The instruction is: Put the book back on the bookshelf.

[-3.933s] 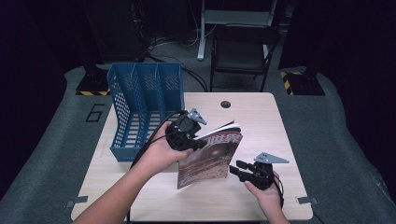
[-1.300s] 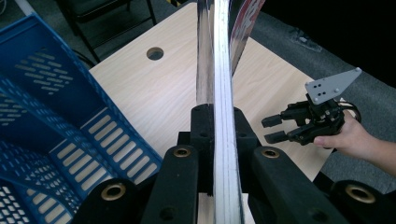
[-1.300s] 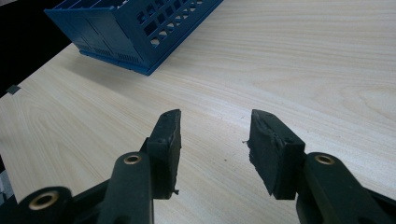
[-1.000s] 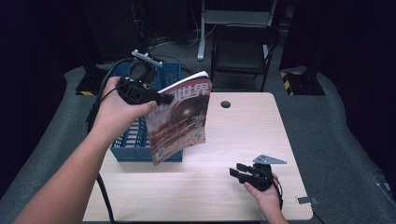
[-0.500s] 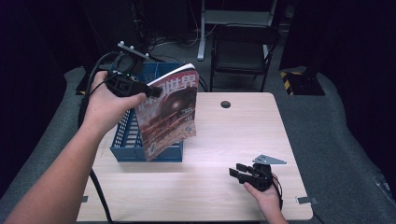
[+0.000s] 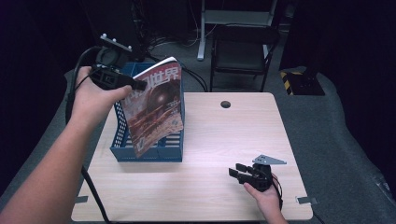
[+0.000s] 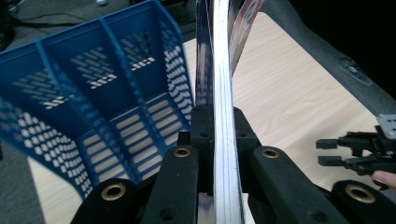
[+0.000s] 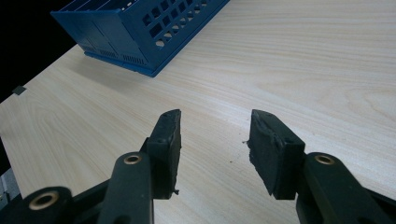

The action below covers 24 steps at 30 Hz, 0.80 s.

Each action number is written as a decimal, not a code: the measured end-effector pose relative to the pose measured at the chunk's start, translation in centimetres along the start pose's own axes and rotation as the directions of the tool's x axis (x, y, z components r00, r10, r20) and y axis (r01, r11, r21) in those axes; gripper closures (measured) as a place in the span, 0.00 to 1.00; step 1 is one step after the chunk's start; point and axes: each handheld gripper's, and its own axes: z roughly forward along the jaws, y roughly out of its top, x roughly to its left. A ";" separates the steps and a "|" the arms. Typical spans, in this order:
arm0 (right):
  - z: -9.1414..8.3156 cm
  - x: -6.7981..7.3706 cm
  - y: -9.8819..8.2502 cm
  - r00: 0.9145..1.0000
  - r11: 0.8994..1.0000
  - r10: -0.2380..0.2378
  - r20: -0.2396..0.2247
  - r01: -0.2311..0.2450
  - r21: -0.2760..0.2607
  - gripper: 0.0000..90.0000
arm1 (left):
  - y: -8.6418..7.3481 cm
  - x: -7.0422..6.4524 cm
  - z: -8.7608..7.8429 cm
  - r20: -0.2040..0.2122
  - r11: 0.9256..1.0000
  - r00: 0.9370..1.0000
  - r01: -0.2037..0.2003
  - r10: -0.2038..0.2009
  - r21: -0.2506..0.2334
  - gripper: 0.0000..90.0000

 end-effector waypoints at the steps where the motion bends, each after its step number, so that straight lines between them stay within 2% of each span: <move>1: 0.0 0.0 0.0 1.000 1.000 -0.001 0.000 0.001 0.000 0.60 | 0.0 0.3 -0.1 -0.004 1.000 1.000 0.006 -0.006 0.003 0.94; 5: 0.0 0.1 0.0 1.000 1.000 -0.004 -0.008 0.004 0.000 0.59 | -0.3 1.5 -0.4 -0.038 0.999 0.999 0.033 -0.032 0.007 0.94; 13: 0.0 0.3 0.0 1.000 1.000 -0.002 -0.013 0.002 0.002 0.59 | -1.0 3.4 -1.1 -0.076 0.996 0.993 0.091 -0.090 0.004 0.94; 18: 0.1 0.3 0.0 1.000 1.000 -0.002 -0.012 0.002 0.002 0.59 | -1.2 4.1 -1.3 -0.094 0.991 0.987 0.131 -0.131 0.002 0.94; 24: 0.1 0.2 -0.1 1.000 1.000 -0.003 -0.008 0.003 0.006 0.59 | -1.4 4.8 -1.5 -0.129 0.985 0.976 0.174 -0.175 -0.014 0.94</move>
